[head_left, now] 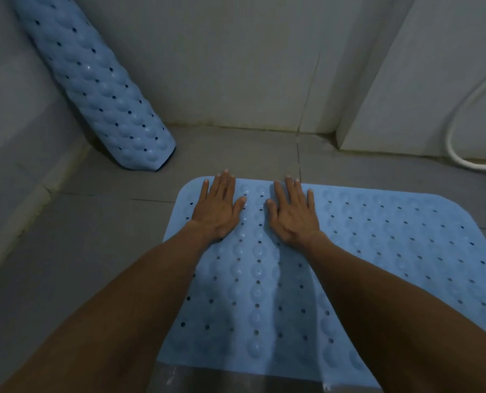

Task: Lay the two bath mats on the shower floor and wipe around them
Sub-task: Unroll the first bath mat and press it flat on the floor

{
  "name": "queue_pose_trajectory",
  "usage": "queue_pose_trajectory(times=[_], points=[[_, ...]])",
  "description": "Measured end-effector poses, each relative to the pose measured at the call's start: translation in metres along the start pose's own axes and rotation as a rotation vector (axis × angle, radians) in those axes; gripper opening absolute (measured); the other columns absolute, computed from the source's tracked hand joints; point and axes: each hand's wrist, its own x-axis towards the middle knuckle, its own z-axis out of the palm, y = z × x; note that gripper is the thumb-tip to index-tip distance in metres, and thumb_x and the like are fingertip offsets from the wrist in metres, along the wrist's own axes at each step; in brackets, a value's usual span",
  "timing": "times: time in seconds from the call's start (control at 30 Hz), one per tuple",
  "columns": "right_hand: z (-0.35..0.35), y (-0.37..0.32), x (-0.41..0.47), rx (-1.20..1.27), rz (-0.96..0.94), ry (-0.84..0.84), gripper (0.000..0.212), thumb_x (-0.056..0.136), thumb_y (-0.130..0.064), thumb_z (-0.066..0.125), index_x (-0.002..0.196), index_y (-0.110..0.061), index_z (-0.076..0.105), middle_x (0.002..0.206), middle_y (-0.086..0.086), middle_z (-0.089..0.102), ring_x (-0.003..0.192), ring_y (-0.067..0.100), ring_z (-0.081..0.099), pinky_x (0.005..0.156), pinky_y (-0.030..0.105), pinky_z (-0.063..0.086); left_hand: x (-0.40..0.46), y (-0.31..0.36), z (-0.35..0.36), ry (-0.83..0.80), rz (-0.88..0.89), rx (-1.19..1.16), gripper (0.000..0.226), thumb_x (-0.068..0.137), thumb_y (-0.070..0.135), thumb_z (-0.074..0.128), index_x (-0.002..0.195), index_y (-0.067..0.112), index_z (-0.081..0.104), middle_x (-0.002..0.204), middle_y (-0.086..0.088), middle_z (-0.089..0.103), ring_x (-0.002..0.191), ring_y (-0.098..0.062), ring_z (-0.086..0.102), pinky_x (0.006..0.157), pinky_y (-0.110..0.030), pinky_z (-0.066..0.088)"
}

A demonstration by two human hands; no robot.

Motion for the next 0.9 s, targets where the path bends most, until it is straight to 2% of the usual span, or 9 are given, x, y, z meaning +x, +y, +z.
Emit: queue_pose_trajectory(times=[0.17, 0.33, 0.5, 0.57, 0.7, 0.9], points=[[0.021, -0.002, 0.002, -0.001, 0.055, 0.049, 0.064, 0.101, -0.053, 0.007, 0.157, -0.025, -0.002, 0.165, -0.002, -0.009, 0.15, 0.013, -0.015, 0.121, 0.044, -0.012, 0.0, -0.006, 0.022, 0.073, 0.044, -0.024, 0.067, 0.099, 0.053, 0.005, 0.155, 0.016, -0.004, 0.162, -0.002, -0.01, 0.149, -0.015, -0.01, 0.121, -0.041, -0.007], [0.011, -0.005, 0.006, 0.083, 0.098, 0.048, 0.062, 0.102, -0.051, 0.015, 0.157, -0.025, 0.01, 0.166, -0.002, 0.003, 0.151, 0.013, -0.005, 0.122, 0.042, -0.007, 0.007, -0.004, 0.014, 0.046, 0.038, 0.001, 0.068, 0.1, 0.051, 0.007, 0.154, 0.012, 0.003, 0.162, -0.007, -0.003, 0.15, -0.02, -0.004, 0.121, -0.044, -0.003], [0.022, -0.013, 0.006, 0.047, 0.118, 0.069, 0.069, 0.1, -0.056, 0.006, 0.157, -0.019, -0.003, 0.165, 0.001, -0.009, 0.149, 0.013, -0.018, 0.122, 0.043, -0.007, 0.009, -0.01, 0.02, 0.149, 0.108, 0.01, 0.068, 0.1, 0.044, 0.02, 0.151, -0.001, 0.02, 0.16, -0.017, 0.013, 0.149, -0.028, 0.011, 0.121, -0.046, 0.01], [0.022, -0.012, 0.008, 0.046, 0.115, 0.061, 0.07, 0.1, -0.055, 0.006, 0.156, -0.016, -0.006, 0.164, 0.003, -0.011, 0.149, 0.013, -0.019, 0.123, 0.041, -0.007, 0.011, -0.011, 0.021, 0.146, 0.102, -0.014, 0.067, 0.1, 0.042, 0.022, 0.15, -0.003, 0.02, 0.159, -0.019, 0.014, 0.149, -0.029, 0.012, 0.121, -0.045, 0.013], [0.019, -0.013, 0.008, 0.07, 0.107, 0.048, 0.069, 0.101, -0.052, 0.008, 0.156, -0.012, -0.008, 0.164, 0.006, -0.01, 0.149, 0.014, -0.018, 0.123, 0.037, -0.006, 0.011, -0.006, 0.016, 0.111, 0.089, -0.026, 0.068, 0.099, 0.039, 0.022, 0.151, -0.004, 0.017, 0.159, -0.02, 0.012, 0.149, -0.029, 0.011, 0.122, -0.041, 0.009], [0.018, -0.012, 0.012, 0.061, 0.116, 0.018, 0.068, 0.102, -0.049, 0.012, 0.156, -0.01, -0.004, 0.164, 0.01, -0.008, 0.15, 0.018, -0.014, 0.123, 0.038, -0.003, 0.014, -0.005, 0.017, 0.122, 0.091, -0.056, 0.066, 0.099, 0.036, 0.027, 0.147, -0.009, 0.023, 0.156, -0.026, 0.018, 0.147, -0.035, 0.016, 0.12, -0.045, 0.014]])
